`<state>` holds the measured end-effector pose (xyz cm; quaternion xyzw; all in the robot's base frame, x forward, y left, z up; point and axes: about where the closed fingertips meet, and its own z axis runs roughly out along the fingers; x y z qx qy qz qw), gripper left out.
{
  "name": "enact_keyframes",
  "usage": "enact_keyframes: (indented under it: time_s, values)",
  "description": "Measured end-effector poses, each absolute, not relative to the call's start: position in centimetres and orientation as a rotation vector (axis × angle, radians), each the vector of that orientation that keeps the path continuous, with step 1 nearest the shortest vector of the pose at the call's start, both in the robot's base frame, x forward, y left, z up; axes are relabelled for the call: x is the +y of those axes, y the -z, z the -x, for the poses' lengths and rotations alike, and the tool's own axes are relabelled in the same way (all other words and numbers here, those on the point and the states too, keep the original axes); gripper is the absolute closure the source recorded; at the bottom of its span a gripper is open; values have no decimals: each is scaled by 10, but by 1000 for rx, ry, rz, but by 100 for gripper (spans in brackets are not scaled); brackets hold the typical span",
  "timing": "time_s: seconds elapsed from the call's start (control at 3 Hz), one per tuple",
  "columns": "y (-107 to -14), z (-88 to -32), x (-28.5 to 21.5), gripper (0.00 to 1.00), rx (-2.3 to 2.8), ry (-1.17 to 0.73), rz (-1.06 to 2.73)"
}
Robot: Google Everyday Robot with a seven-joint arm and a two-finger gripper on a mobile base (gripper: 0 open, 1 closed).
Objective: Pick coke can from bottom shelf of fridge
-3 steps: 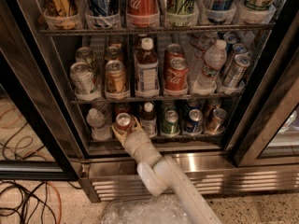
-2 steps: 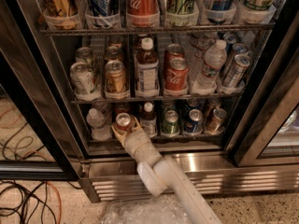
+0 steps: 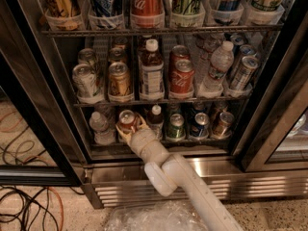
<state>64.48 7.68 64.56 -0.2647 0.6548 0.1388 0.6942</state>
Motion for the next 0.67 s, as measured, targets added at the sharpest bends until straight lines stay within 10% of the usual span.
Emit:
enact_keyframes:
  time_s: [0.67]
  values:
    - [-680,-630,72,100,1436,-269,689]
